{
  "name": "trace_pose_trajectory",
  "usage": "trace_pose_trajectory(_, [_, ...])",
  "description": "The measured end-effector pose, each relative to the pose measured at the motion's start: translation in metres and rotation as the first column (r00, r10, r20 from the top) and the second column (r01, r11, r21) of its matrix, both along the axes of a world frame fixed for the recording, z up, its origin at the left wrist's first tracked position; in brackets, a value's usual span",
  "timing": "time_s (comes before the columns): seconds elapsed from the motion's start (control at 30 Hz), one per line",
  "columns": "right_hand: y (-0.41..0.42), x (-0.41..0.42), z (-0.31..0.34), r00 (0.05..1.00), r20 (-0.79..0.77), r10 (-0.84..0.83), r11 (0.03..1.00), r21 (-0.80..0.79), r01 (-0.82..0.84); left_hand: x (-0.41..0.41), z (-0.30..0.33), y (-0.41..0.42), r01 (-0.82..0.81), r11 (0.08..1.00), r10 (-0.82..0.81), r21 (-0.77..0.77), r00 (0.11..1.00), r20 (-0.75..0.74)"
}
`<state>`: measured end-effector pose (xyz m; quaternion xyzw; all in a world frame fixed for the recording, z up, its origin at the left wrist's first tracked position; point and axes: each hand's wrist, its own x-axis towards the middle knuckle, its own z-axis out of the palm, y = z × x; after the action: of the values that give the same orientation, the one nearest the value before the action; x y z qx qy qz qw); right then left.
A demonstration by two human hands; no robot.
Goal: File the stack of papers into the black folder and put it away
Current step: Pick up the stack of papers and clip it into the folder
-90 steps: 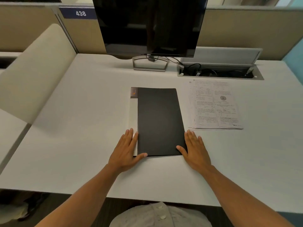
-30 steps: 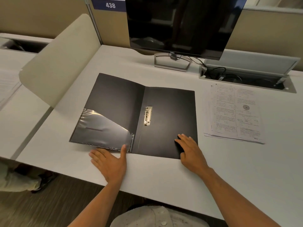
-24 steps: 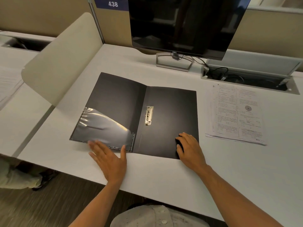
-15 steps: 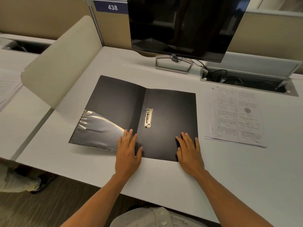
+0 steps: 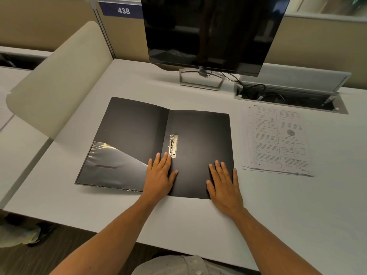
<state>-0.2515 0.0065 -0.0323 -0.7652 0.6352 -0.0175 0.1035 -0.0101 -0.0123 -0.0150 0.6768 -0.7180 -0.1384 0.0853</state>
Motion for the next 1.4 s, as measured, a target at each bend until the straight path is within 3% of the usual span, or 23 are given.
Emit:
trace_pose_trajectory(0.2, [0.0, 0.0, -0.001, 1.0, -0.013, 0.003, 1.0, 0.004, -0.003, -0.004, -0.002, -0.002, -0.007, 0.999, 0.006, 0.035, 1.0, 0.023])
trace_pose_trajectory(0.4, [0.0, 0.001, -0.001, 1.0, -0.026, -0.001, 1.0, -0.013, 0.0, -0.006, 0.0, -0.003, 0.037, 0.992, -0.055, 0.119, 0.986, 0.156])
trace_pose_trajectory(0.7, [0.0, 0.001, 0.001, 0.999, -0.035, 0.001, 1.0, -0.011, -0.001, -0.007, 0.003, -0.002, 0.043, 0.983, -0.075, 0.177, 0.982, 0.176])
trace_pose_trajectory(0.97, [0.0, 0.002, 0.001, 0.999, -0.033, 0.004, 1.0, -0.017, -0.005, -0.005, 0.013, -0.003, 0.019, 0.998, -0.024, 0.058, 0.996, 0.091])
trace_pose_trajectory(1.07, [0.0, 0.001, 0.001, 1.0, -0.005, -0.008, 1.0, -0.027, 0.008, -0.005, 0.027, -0.01, -0.016, 0.998, 0.022, -0.067, 0.995, 0.095])
trace_pose_trajectory(1.23, [0.001, 0.0, 0.0, 1.0, 0.021, -0.009, 0.999, -0.036, 0.01, 0.004, 0.045, -0.035, 0.108, 0.959, -0.098, -0.261, 0.994, 0.053])
trace_pose_trajectory(1.4, [0.001, 0.0, -0.001, 1.0, 0.025, -0.016, 0.999, -0.039, 0.017, 0.01, 0.057, -0.063, 0.142, 0.958, -0.132, -0.249, 0.99, 0.058])
